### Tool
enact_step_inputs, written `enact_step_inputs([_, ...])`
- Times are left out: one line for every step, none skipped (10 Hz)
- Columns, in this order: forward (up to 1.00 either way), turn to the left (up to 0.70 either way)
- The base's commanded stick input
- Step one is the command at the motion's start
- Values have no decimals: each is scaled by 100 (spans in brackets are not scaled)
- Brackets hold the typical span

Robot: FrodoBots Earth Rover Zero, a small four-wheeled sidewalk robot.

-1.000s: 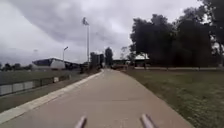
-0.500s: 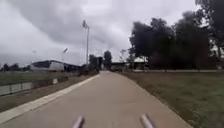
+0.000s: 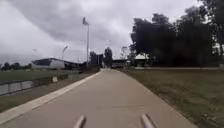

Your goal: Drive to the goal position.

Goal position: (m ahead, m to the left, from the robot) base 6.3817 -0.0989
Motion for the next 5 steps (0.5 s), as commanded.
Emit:
enact_step_inputs([100, 0])
enact_step_inputs([100, 0])
enact_step_inputs([100, 0])
enact_step_inputs([100, 0])
enact_step_inputs([100, 0])
